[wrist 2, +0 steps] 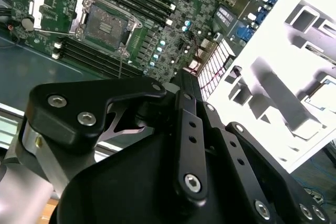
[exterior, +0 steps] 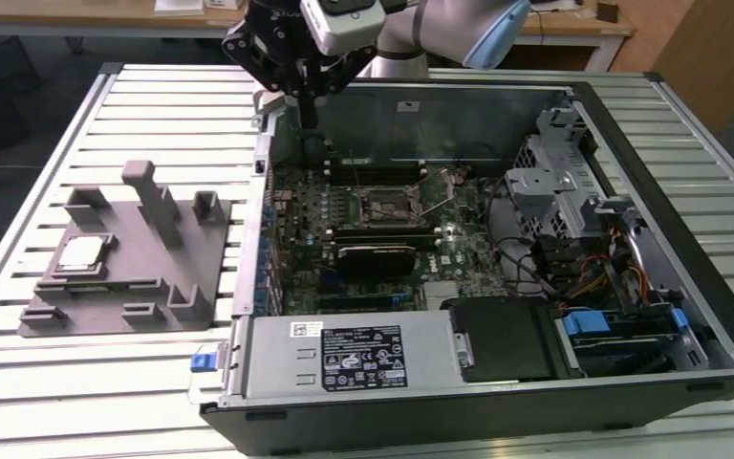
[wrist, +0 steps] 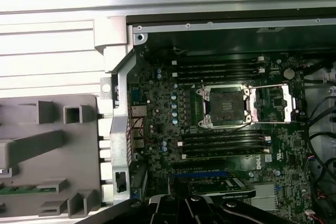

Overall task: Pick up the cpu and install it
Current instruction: 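Reach for the cpu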

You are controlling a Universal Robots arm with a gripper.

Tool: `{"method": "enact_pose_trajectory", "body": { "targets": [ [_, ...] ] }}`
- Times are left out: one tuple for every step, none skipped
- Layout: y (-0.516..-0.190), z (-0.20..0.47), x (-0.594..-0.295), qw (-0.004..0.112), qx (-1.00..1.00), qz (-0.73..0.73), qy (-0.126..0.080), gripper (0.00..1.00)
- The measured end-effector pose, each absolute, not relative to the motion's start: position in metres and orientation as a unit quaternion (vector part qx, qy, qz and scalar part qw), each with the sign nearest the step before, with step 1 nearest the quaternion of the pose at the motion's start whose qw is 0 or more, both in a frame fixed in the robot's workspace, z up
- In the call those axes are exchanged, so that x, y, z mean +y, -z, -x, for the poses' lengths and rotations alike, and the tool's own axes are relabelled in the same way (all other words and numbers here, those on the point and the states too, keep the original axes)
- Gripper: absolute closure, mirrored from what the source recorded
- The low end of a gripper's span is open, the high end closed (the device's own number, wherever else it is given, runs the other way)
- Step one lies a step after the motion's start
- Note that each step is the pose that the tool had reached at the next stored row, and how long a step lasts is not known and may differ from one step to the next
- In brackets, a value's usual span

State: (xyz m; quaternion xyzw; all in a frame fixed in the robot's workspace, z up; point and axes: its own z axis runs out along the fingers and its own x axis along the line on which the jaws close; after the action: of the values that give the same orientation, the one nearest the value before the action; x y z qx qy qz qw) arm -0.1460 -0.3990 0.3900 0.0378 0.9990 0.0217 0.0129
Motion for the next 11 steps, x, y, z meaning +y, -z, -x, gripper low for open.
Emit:
{"method": "enact_pose_trajectory", "body": {
  "targets": [
    [-0.39,0.147,-0.399,0.013,0.999,-0.038,-0.022,0.89],
    [-0.39,0.148,-0.399,0.013,0.999,-0.038,-0.022,0.89],
    [-0.39,0.149,-0.399,0.013,0.999,-0.038,-0.022,0.89],
    [-0.389,0.15,-0.399,0.013,0.999,-0.038,-0.022,0.89],
    [-0.389,0.152,-0.399,0.013,0.999,-0.038,-0.022,0.89],
    [-0.389,0.153,-0.399,0.013,0.999,-0.038,-0.022,0.89],
    [-0.389,0.154,-0.399,0.013,0.999,-0.038,-0.022,0.89],
    [-0.389,0.155,-0.399,0.013,0.999,-0.038,-0.022,0.89],
    [-0.389,0.157,-0.399,0.013,0.999,-0.038,-0.022,0.89],
    [-0.389,0.158,-0.399,0.013,0.999,-0.038,-0.022,0.89],
    [-0.388,0.159,-0.399,0.013,0.999,-0.038,-0.022,0.89]
  ]
}}
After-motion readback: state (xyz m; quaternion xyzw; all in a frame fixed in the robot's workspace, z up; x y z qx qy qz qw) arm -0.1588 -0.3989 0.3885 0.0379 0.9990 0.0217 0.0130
